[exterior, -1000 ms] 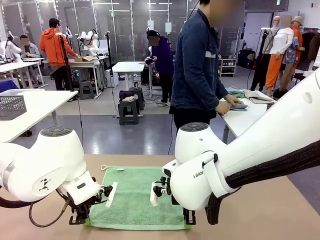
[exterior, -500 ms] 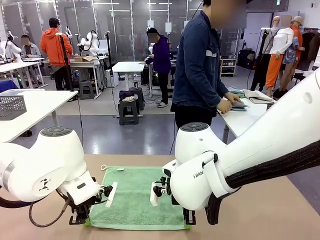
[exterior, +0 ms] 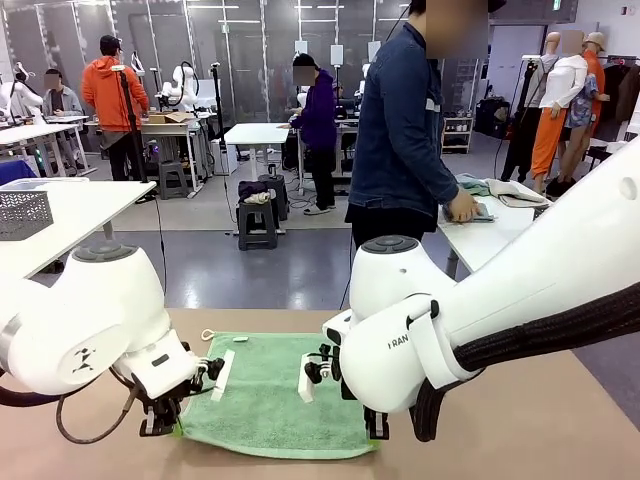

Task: Fold the towels and place them in the basket.
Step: When a person lays out a Towel with hook on the table, fold it in half twice.

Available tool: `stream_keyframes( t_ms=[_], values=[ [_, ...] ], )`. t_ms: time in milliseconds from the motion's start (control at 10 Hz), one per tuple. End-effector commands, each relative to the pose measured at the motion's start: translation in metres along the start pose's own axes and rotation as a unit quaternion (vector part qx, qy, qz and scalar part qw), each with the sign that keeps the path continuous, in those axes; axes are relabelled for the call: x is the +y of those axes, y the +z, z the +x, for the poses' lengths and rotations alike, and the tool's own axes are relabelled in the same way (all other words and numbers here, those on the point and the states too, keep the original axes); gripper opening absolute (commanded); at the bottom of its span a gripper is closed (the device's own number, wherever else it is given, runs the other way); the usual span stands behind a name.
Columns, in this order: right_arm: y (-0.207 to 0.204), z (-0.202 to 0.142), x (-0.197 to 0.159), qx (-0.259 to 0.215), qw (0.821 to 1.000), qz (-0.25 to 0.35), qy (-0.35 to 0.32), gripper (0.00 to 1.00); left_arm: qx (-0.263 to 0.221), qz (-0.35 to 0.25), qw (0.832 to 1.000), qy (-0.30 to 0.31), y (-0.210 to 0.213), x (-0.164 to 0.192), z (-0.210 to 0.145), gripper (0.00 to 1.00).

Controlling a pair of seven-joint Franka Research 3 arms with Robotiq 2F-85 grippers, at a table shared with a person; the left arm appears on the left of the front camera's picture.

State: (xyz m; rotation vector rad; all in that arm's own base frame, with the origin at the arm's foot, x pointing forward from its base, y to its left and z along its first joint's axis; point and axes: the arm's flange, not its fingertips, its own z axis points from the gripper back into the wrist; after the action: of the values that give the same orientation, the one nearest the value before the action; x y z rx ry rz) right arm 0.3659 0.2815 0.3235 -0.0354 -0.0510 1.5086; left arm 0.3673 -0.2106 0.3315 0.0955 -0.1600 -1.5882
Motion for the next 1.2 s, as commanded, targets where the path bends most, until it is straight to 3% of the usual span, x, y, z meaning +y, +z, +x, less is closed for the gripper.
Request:
stream_keyframes(
  t_ms=[0,600,900,1000,1100],
  values=[
    [0.015,-0.002,-0.001,0.012,1.000,-0.022,-0.004,0.00,-0.007,0.022,1.000,0.016,0.018,0.001,-0.005,0.04],
    [0.027,0.000,0.007,0.021,0.999,-0.034,-0.013,0.00,-0.010,0.024,1.000,0.011,0.022,0.007,-0.006,0.04],
    [0.024,0.000,0.000,0.004,1.000,-0.023,0.003,0.00,-0.010,0.024,1.000,0.011,0.022,0.007,-0.006,0.04],
    [0.020,0.001,0.004,0.001,1.000,-0.006,-0.008,0.20,-0.010,0.024,1.000,0.011,0.022,0.007,-0.006,0.04],
    [0.015,0.004,0.007,-0.002,1.000,0.006,-0.021,0.20,-0.010,0.024,1.000,0.011,0.022,0.007,-0.006,0.04]
  ],
)
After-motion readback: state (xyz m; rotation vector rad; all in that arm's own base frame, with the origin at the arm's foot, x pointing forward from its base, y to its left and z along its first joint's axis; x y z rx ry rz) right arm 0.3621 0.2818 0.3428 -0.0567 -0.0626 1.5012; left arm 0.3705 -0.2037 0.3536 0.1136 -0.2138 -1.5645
